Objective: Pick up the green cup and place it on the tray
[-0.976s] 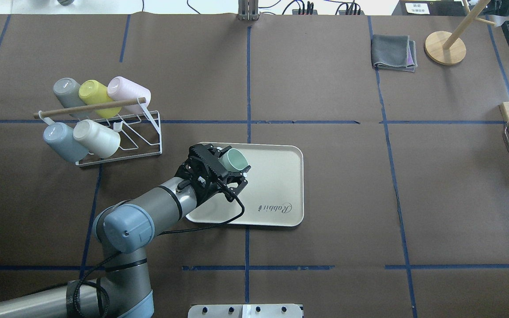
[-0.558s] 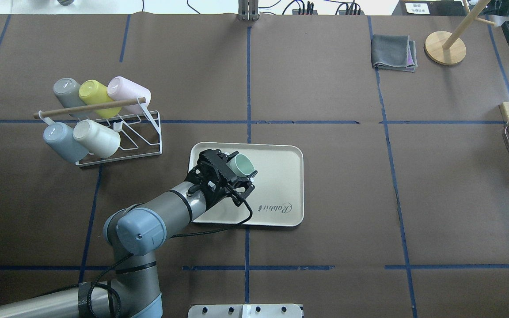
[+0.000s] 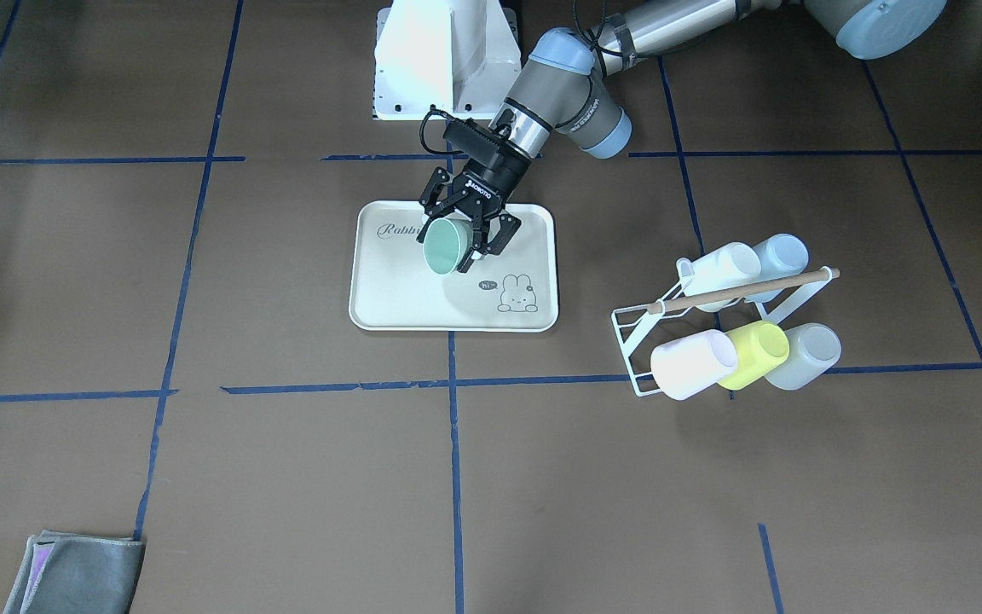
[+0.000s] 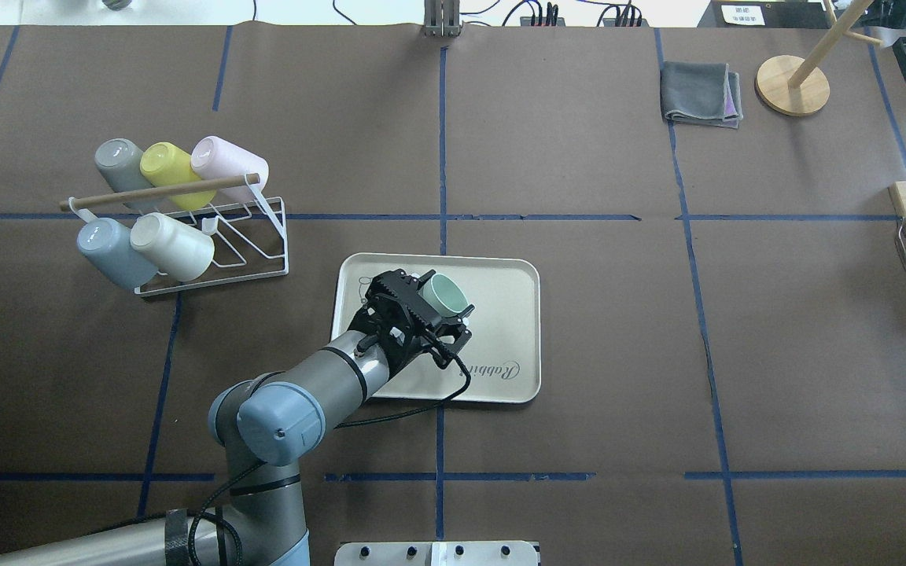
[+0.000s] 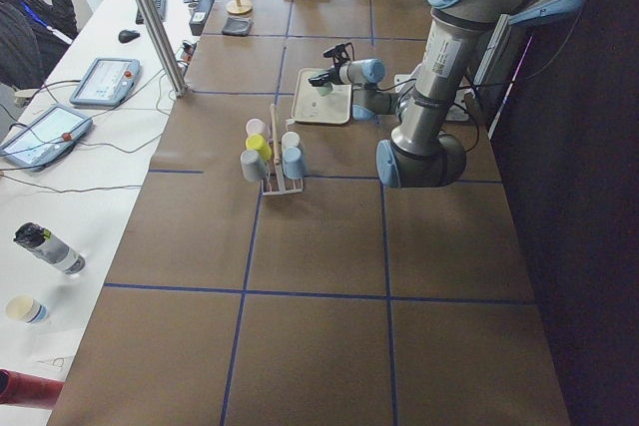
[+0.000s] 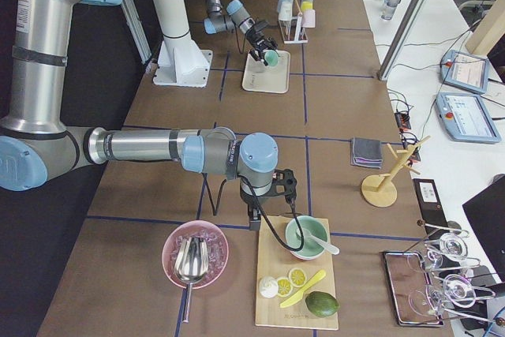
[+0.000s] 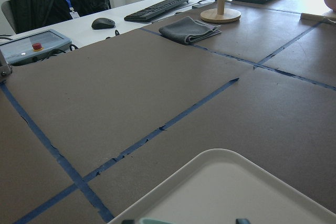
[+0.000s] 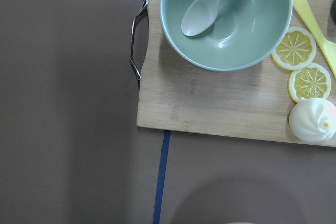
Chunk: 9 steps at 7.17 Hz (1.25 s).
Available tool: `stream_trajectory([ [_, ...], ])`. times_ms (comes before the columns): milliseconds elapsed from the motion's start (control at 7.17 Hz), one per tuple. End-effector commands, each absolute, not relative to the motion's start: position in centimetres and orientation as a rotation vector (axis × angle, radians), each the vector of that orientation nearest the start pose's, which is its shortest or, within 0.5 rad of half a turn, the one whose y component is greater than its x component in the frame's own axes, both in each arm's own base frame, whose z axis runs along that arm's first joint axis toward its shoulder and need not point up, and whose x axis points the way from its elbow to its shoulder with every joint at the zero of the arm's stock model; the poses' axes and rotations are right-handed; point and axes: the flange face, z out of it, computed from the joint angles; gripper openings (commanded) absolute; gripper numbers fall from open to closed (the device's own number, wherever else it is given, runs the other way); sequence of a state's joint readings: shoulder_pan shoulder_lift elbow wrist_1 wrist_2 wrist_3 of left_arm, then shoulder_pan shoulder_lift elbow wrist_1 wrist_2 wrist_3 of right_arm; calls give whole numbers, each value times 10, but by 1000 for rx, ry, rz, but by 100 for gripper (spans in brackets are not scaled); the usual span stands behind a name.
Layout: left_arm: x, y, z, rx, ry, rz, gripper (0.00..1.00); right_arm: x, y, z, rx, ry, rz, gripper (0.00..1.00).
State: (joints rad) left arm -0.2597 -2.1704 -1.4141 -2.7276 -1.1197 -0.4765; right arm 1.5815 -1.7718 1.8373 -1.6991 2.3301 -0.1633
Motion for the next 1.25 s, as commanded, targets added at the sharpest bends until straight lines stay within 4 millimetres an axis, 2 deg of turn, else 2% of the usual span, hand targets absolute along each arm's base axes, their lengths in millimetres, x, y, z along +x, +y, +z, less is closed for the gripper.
stream_trajectory([
  [0,612,-346,245,1253,997,291,79,69,-401,631,6,-763,-120,100],
  [1116,612,-347,249,1251,992,297,81,69,-401,631,8,-763,-121,100],
])
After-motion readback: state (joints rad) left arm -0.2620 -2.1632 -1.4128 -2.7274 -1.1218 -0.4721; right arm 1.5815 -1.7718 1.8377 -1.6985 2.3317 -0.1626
